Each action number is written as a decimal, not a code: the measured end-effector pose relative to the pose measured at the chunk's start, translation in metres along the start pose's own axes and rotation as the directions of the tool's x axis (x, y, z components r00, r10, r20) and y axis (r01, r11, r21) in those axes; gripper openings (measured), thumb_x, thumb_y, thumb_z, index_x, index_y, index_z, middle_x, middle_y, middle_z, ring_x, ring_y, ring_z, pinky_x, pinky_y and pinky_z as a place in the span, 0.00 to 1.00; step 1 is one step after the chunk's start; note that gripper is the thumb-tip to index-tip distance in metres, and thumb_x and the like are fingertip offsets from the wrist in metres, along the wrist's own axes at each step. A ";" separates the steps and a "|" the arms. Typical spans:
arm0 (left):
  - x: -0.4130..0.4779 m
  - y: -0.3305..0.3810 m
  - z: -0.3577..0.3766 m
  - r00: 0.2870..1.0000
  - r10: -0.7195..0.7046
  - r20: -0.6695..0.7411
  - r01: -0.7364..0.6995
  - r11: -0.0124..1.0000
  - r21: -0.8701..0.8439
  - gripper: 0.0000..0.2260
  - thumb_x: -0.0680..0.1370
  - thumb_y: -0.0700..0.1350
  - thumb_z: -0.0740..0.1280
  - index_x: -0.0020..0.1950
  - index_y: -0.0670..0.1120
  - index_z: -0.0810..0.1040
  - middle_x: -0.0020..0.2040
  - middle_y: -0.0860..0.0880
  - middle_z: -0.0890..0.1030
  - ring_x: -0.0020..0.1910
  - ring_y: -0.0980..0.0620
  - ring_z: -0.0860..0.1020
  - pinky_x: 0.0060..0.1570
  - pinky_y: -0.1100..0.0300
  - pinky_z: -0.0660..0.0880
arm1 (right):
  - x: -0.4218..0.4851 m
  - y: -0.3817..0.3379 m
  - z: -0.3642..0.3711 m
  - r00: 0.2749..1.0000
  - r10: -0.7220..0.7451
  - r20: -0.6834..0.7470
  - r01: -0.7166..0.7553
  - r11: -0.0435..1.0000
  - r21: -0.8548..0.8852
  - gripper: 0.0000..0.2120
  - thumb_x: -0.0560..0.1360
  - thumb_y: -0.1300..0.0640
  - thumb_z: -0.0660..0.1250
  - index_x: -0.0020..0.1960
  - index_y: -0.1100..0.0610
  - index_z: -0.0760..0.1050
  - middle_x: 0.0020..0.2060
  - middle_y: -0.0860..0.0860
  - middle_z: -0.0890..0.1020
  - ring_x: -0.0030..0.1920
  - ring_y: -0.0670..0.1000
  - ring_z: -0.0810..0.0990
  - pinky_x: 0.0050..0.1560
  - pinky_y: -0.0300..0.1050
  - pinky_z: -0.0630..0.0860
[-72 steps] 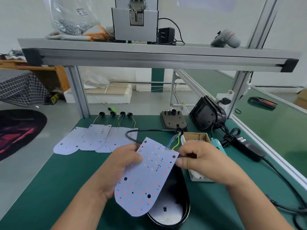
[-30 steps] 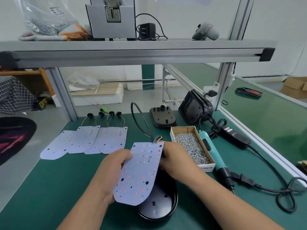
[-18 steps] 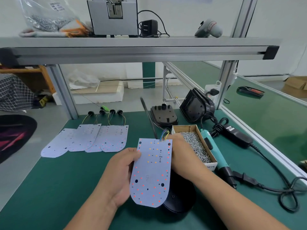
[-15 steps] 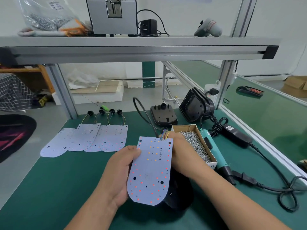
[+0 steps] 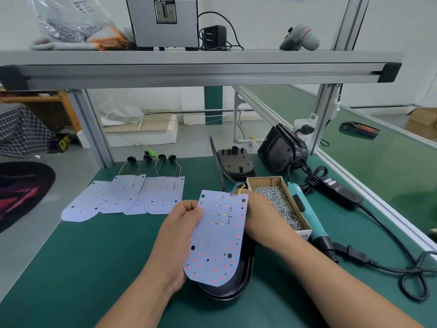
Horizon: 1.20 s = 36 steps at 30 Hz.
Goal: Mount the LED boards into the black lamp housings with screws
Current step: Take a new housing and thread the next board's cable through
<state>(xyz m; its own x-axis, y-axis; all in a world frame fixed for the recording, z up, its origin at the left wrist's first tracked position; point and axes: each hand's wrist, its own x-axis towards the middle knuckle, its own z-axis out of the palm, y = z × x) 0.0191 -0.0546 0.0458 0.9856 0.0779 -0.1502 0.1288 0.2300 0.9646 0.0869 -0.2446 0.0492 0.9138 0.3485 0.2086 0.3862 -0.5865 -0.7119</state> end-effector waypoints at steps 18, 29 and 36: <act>0.007 0.002 -0.009 1.000 -0.018 0.020 0.017 1.000 0.020 0.05 0.84 0.46 0.66 0.53 0.47 0.80 0.46 0.45 0.86 0.38 0.47 0.82 0.33 0.56 0.80 | 0.008 -0.010 0.003 0.984 -0.005 -0.178 -0.015 0.994 -0.107 0.12 0.76 0.57 0.66 0.42 0.48 0.63 0.32 0.48 0.78 0.34 0.55 0.70 0.33 0.51 0.67; 0.009 0.008 -0.019 0.989 -0.028 0.146 0.065 0.964 -0.256 0.17 0.73 0.44 0.68 0.61 0.47 0.84 0.60 0.38 0.86 0.49 0.40 0.84 0.47 0.45 0.83 | 0.014 0.019 -0.029 0.963 0.027 0.268 -0.242 0.526 0.815 0.15 0.83 0.55 0.63 0.59 0.61 0.85 0.46 0.57 0.87 0.43 0.54 0.87 0.41 0.48 0.84; 0.009 0.009 -0.017 0.989 -0.016 0.150 0.065 0.943 -0.328 0.18 0.76 0.42 0.66 0.64 0.45 0.83 0.60 0.39 0.85 0.50 0.40 0.84 0.47 0.46 0.83 | 0.002 0.015 -0.020 0.954 -0.114 0.276 -0.052 0.848 0.528 0.07 0.77 0.53 0.71 0.48 0.55 0.86 0.40 0.52 0.84 0.40 0.50 0.78 0.39 0.43 0.75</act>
<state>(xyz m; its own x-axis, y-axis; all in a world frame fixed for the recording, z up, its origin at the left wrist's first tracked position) 0.0268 -0.0351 0.0494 0.9888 -0.0722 -0.1309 0.1491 0.5396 0.8286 0.0965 -0.2672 0.0526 0.7933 0.6014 0.0950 0.2140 -0.1292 -0.9683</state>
